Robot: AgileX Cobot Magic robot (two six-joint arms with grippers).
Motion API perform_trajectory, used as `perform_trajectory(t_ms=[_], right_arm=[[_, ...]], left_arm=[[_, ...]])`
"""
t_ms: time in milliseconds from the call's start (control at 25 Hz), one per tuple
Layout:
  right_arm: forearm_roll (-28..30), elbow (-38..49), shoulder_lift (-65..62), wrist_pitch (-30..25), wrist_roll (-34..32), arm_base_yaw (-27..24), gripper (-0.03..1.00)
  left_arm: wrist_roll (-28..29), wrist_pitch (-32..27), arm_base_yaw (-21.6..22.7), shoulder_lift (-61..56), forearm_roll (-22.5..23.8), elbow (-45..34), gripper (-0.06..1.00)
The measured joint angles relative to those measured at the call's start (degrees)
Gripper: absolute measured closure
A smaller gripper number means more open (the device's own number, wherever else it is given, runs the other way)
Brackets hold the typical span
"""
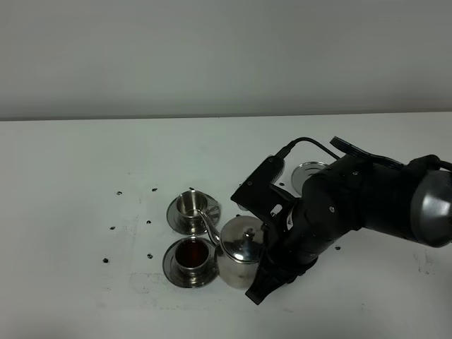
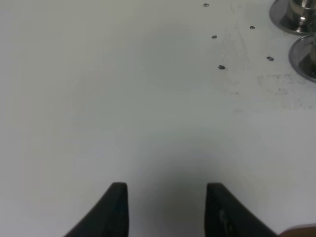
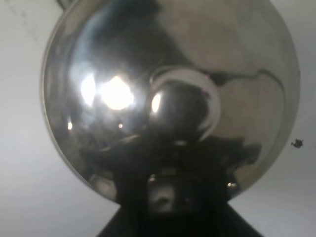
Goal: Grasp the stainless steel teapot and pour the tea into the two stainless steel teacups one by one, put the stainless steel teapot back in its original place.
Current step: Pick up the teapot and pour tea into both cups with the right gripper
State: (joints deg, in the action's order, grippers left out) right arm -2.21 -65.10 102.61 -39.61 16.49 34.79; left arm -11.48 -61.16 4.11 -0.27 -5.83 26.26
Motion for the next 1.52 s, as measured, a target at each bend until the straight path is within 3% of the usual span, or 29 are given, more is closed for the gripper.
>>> perform_trajectory(t_ms=[760, 1120, 1280, 1520], right_arm=[[3.22, -0.11, 3.59, 0.81, -0.85, -1.76, 0.78], [15.85, -16.70, 4.75, -12.94, -0.84, -2.37, 0.78], [22.93, -23.44, 8.75, -15.39, 0.28, -2.83, 0.78], [25.25, -25.87, 13.26, -15.23, 5.52, -0.85, 0.78]], left_arm=[[0.00, 0.00, 0.00, 0.00, 0.00, 0.00, 0.56], [0.00, 0.00, 0.00, 0.00, 0.00, 0.00, 0.56], [-0.04, 0.00, 0.00, 0.00, 0.00, 0.00, 0.56], [-0.04, 0.00, 0.00, 0.00, 0.00, 0.00, 0.56]])
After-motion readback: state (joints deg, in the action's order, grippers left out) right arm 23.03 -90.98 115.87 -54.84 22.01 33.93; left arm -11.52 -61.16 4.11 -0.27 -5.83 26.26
